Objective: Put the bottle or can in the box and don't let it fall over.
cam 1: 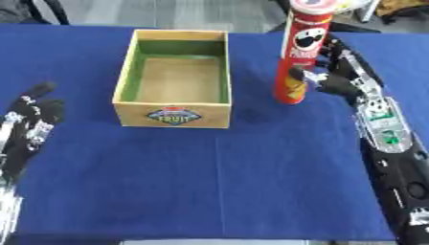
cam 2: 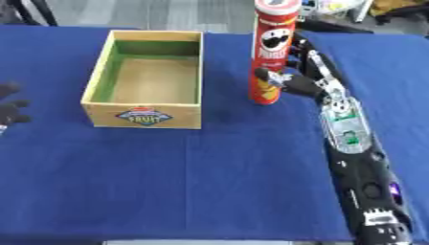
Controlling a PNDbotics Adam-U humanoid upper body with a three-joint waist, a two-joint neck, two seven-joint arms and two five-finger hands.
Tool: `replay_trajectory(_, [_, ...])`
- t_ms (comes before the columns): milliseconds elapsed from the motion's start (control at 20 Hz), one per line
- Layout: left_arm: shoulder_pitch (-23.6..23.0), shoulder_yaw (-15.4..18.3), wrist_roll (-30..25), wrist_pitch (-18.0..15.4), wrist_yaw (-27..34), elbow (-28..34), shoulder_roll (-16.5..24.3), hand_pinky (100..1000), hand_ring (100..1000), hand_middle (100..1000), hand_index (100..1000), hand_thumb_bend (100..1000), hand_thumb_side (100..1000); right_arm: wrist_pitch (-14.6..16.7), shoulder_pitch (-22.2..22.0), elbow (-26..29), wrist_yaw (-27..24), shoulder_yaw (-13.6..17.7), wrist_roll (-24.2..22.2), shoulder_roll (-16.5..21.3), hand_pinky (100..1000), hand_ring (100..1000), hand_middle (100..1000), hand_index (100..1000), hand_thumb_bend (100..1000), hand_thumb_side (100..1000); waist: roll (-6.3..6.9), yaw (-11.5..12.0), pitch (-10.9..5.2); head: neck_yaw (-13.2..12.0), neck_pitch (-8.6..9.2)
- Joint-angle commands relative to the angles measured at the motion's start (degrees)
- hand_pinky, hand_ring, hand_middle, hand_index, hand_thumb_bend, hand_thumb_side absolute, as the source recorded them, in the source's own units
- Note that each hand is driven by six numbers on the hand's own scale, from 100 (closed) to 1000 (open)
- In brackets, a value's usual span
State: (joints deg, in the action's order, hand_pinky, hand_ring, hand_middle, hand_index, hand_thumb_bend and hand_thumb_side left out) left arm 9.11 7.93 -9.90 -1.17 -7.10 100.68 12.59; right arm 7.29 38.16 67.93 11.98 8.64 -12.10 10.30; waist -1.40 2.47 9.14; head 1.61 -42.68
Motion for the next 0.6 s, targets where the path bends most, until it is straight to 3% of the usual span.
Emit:
replay_trajectory(50, [0.6,-0.1,-0.1,-0.1,0.1,0.8,0.3,741,839,884,920,665,727,-0.2,1.4,-0.1,0.7,0.8,1.7,0.3,879,947,934,993,735,343,0.23,0.1,-0.84,0.2,0.04])
replay_trajectory(600, [0.7,-0.2,-0.3,-0.1,0.2,0.7,0.2,741,839,883,920,666,727,-0.6,3.1,-2.0,3.4,1.2,8.0,-2.1,865,936,910,985,728,346,0.41,0.5,-0.79,0.6,-0.02])
